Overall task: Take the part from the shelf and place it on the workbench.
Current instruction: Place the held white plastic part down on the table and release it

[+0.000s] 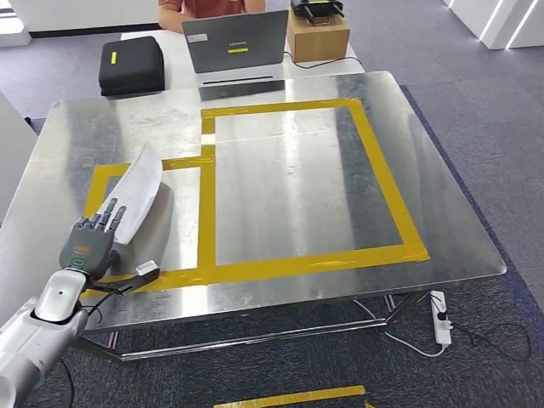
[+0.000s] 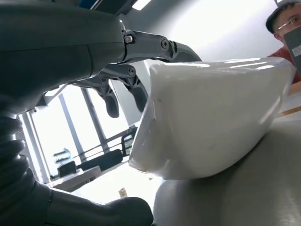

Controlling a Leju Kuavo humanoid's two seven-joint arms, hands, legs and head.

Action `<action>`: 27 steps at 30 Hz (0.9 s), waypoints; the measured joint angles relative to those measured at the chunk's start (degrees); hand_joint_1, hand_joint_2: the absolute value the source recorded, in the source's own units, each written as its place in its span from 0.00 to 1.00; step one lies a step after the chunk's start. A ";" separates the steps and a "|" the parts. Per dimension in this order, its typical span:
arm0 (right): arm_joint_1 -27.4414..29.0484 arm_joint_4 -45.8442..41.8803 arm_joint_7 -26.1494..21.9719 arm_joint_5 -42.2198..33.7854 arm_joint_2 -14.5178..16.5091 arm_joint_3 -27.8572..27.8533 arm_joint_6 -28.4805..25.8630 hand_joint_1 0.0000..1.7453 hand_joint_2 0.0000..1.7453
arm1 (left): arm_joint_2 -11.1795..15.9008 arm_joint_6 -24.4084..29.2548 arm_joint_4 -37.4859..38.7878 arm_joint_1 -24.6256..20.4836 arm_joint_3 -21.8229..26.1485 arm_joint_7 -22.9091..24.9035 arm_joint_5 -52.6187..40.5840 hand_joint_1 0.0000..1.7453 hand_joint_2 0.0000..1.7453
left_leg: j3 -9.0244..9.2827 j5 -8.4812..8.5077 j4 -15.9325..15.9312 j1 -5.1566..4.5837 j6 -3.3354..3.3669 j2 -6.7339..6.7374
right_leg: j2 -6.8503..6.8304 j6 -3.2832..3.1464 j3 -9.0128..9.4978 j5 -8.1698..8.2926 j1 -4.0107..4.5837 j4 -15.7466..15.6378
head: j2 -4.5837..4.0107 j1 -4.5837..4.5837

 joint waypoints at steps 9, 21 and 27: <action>0.10 0.00 -0.42 -0.90 0.00 -0.02 -0.66 0.00 0.00 | -0.31 4.91 -5.50 2.55 0.90 -4.27 3.21 0.00 0.00 | 0.00 0.00 0.00 0.00 0.00 0.00 | 0.00 0.00 0.00 0.00 -0.01 0.00 | 0.00 -0.01; 0.33 0.00 -0.56 -1.95 0.02 -0.13 -1.32 0.00 0.00 | -0.64 5.35 -24.73 10.36 5.02 -12.27 14.89 0.00 0.00 | 0.14 0.34 -0.19 -0.04 1.26 0.12 | 0.02 1.03 0.13 0.07 -0.10 -0.25 | 0.00 -0.02; 0.41 0.00 0.13 -1.96 0.00 -0.16 -1.65 0.00 0.00 | -1.22 2.61 -29.71 13.36 5.73 -14.97 22.51 0.00 0.00 | -0.27 1.49 -1.16 0.49 1.78 0.60 | -0.14 1.75 -6.32 -8.11 -0.08 15.33 | 0.00 0.24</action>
